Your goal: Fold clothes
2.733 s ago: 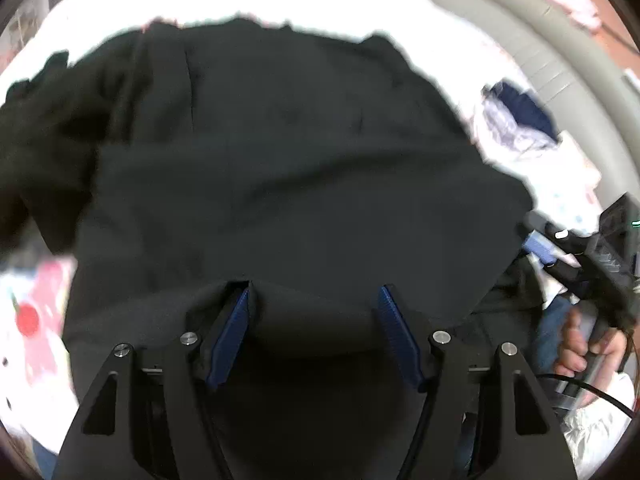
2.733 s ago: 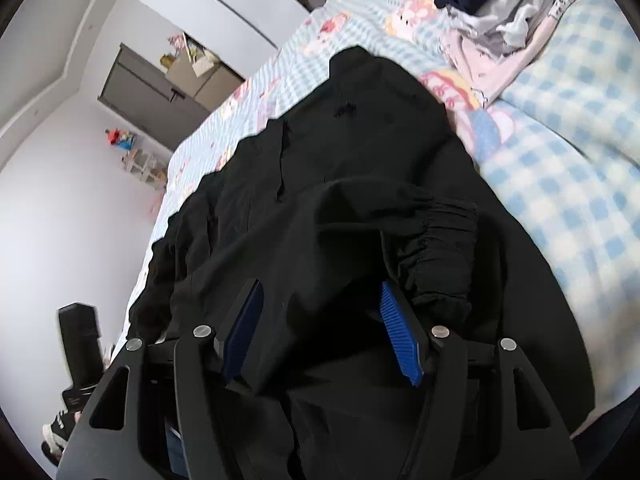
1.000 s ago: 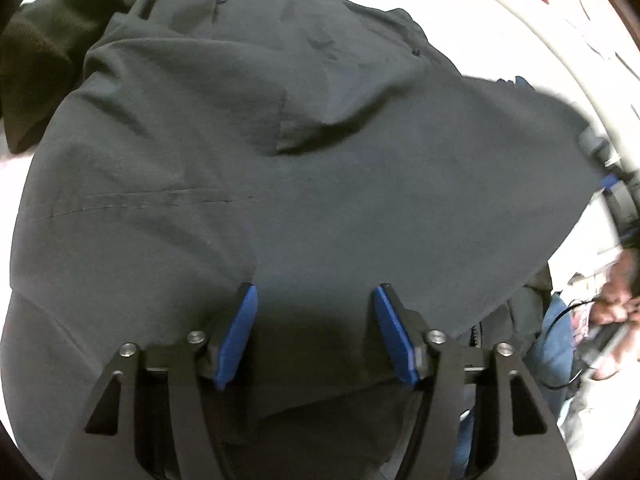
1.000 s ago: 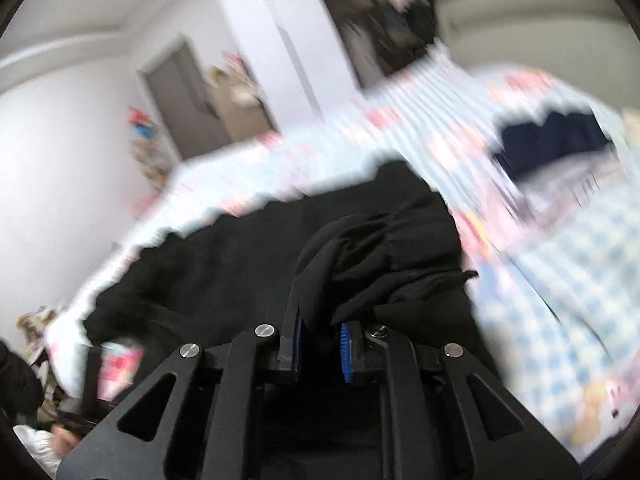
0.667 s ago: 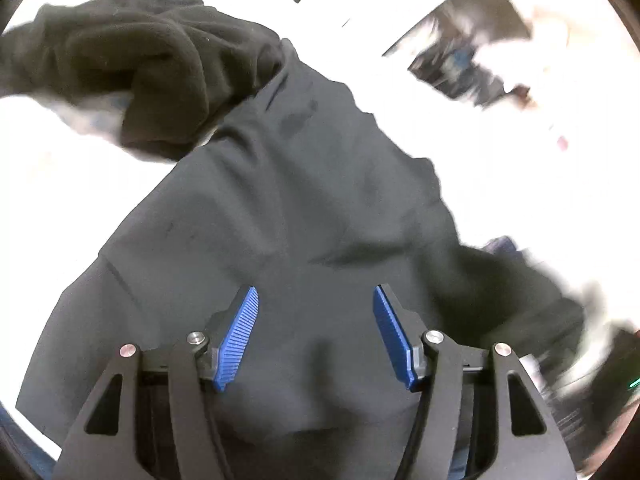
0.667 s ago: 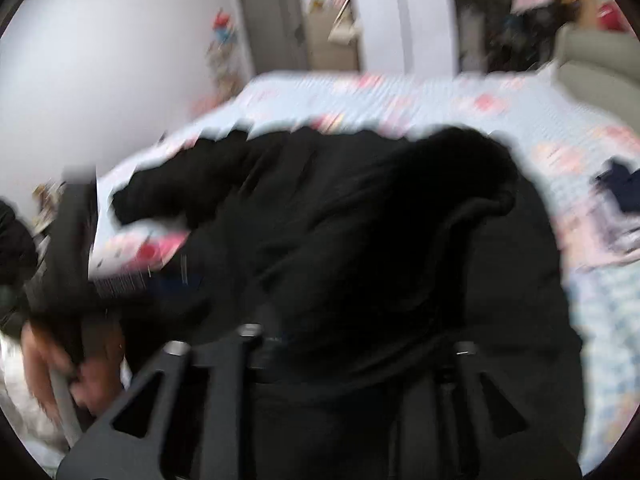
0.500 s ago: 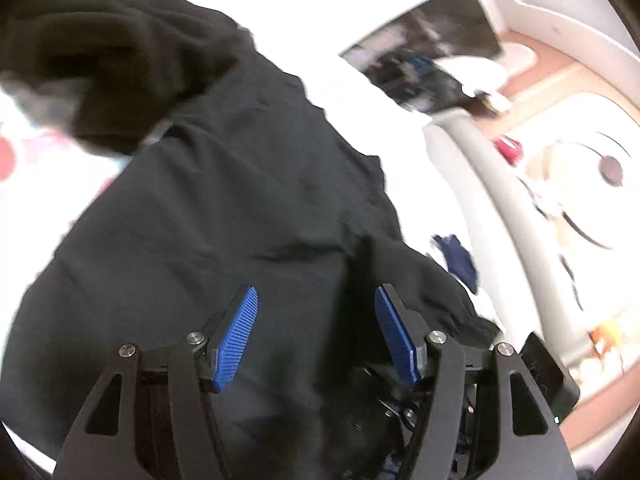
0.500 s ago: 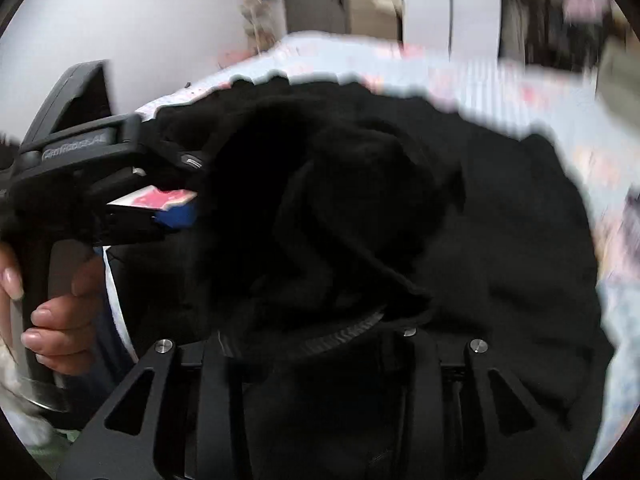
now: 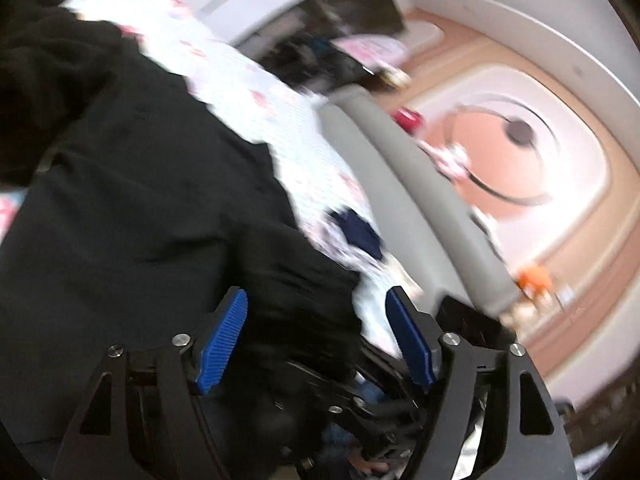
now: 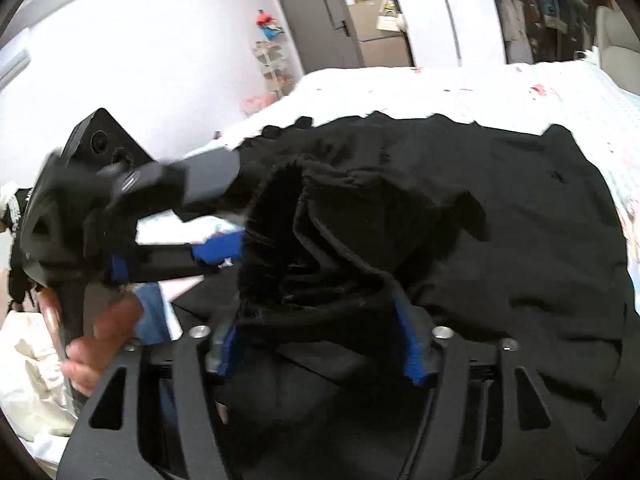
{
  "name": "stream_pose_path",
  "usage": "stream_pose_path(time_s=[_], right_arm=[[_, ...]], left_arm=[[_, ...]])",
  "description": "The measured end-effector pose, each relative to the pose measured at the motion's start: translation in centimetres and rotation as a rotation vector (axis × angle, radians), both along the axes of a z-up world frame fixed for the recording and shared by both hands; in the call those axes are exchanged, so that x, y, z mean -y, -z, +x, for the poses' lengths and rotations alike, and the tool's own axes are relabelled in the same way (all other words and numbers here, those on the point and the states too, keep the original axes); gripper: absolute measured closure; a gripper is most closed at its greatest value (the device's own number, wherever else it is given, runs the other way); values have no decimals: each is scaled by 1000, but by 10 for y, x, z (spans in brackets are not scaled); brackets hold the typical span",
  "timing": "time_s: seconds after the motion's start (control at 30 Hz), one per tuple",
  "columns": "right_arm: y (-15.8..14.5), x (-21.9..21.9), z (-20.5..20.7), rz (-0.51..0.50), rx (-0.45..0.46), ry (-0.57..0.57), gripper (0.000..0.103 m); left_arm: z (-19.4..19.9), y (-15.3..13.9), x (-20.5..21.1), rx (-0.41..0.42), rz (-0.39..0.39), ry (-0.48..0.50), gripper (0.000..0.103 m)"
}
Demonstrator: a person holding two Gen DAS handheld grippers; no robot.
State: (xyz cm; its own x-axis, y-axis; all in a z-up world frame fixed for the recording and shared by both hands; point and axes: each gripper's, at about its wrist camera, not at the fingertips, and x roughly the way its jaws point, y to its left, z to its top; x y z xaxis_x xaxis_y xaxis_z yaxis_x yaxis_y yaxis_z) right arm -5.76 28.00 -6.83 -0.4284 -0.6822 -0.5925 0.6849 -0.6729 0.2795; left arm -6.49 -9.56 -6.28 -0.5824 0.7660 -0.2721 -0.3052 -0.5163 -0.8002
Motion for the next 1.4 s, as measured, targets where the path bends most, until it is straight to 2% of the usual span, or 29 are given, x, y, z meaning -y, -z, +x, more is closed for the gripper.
stream_pose_path(time_s=[0.07, 0.1, 0.13, 0.2, 0.23, 0.3, 0.37, 0.4, 0.43, 0.47, 0.53, 0.57, 0.6, 0.63, 0.7, 0.8, 0.83, 0.9, 1.0, 1.07, 1.17, 1.23, 1.33, 1.37, 1.4], right_arm=[[-1, 8, -2, -15, 3, -16, 35], [1, 9, -3, -5, 8, -13, 35], [3, 10, -3, 6, 13, -9, 35], [10, 12, -7, 22, 19, 20, 35], [11, 9, -9, 28, 21, 43, 35], [14, 1, -18, 34, 35, 97, 35], [18, -8, -32, 34, 62, 161, 35], [22, -13, -42, 46, 86, 204, 35], [27, -18, -51, 58, 110, 248, 35], [32, -19, -56, 81, 129, 267, 35], [43, -20, -65, 128, 166, 301, 35], [48, -20, -69, 152, 185, 318, 35], [53, -21, -73, 175, 204, 335, 35], [59, -21, -78, 199, 222, 351, 35], [63, -21, -80, 242, 232, 375, 36], [61, -20, -72, 301, 201, 394, 36], [55, -21, -72, 283, 197, 393, 36], [43, -22, -70, 246, 169, 386, 36], [22, -21, -69, 195, 90, 369, 32], [22, -17, -70, 221, 65, 350, 32], [45, -6, -80, 314, 125, 319, 32], [67, -6, -84, 376, 197, 321, 33], [66, -17, -78, 317, 217, 337, 33], [61, -21, -77, 300, 217, 353, 33], [57, -26, -75, 282, 217, 368, 33]], left_arm=[[-3, 1, -11, 28, -112, -9, 26], [-6, 4, -15, 54, -170, -34, 33], [-10, 10, -15, 90, -213, -69, 48], [-20, 24, -10, 175, -281, -161, 61], [-23, 31, -5, 224, -331, -215, 63], [-22, 38, 3, 256, -340, -230, 63], [-18, 43, 7, 268, -309, -209, 55], [-14, 44, 6, 267, -276, -181, 34], [-10, 46, 5, 267, -243, -153, 22], [-7, 47, 3, 266, -211, -124, 22], [-9, 60, -4, 323, -272, -132, 22], [-11, 67, -8, 358, -316, -143, 24], [-14, 72, -12, 383, -366, -157, 38], [-17, 75, -18, 403, -420, -171, 56], [-19, 71, -27, 391, -531, -186, 66], [-21, 54, -25, 364, -588, -243, 67], [-21, 48, -23, 355, -602, -264, 69], [-19, 32, -21, 302, -587, -301, 69], [-20, 20, -25, 213, -519, -271, 62], [-26, 21, -38, 189, -550, -230, 58], [-32, 36, -45, 245, -618, -219, 53], [-35, 48, -47, 290, -663, -216, 52], [-40, 65, -52, 359, -731, -211, 57], [-38, 58, -55, 321, -738, -234, 56], [-32, 44, -59, 250, -735, -270, 54]])
